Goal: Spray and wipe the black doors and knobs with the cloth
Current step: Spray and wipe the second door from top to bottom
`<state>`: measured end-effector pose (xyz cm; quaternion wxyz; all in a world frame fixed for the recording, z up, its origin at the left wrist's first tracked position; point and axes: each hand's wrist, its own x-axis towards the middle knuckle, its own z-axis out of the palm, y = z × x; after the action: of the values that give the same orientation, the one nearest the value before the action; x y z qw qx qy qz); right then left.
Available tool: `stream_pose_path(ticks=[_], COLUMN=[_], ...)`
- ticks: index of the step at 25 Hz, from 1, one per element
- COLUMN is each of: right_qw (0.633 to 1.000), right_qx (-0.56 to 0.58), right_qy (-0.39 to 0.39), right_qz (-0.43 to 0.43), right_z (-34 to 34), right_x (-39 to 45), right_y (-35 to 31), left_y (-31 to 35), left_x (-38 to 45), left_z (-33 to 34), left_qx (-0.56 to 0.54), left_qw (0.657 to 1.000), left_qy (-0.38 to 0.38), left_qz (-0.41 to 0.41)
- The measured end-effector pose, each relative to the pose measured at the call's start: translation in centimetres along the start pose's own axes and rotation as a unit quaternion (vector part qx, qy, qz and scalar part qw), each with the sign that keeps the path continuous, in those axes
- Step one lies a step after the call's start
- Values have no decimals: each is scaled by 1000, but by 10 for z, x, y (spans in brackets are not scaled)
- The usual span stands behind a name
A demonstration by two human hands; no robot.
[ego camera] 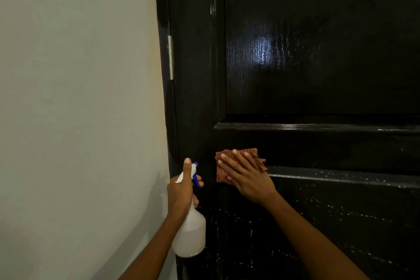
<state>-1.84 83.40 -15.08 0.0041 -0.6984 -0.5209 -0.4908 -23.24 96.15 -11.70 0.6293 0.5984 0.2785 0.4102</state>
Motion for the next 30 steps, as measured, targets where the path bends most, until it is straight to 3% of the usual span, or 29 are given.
stream_pose_path(ticks=[3,6,8,10,13,17,20,23,25,27,30], right_qw=[984,934,913,931,977,998,989,941,929,946,990], right_qx=[22,74,103,101,82,51,21,0,-21,-25,-10], right_qy=[47,70,62,57,43,2,-99,-224,-259,-238,-105], right_qz=[170,342,390,346,193,31,-108,-253,-263,-219,-93], right_z=[-17,-27,-26,-19,-7,6,20,36,44,44,25], right_x=[-39,-46,-25,5,49,89,83,49,31,25,37], right_y=[28,28,8,-16,-54,-85,-91,-106,-117,-118,-91], left_y=[-7,-16,-22,-25,-31,-49,-63,-71,-74,-79,-88], left_x=[-7,-15,-17,-16,-15,-19,-26,-31,-32,-34,-37], left_z=[-3,-12,-20,-28,-36,-38,-34,-34,-39,-45,-54], left_qx=[-8,5,3,1,25,50,57,69,71,57,31], left_qw=[999,1000,1000,999,998,995,994,992,990,990,991], left_qy=[-14,6,20,27,46,82,91,102,102,104,106], left_qz=[-29,-26,-22,-29,-21,-29,-33,-43,-63,-72,-75])
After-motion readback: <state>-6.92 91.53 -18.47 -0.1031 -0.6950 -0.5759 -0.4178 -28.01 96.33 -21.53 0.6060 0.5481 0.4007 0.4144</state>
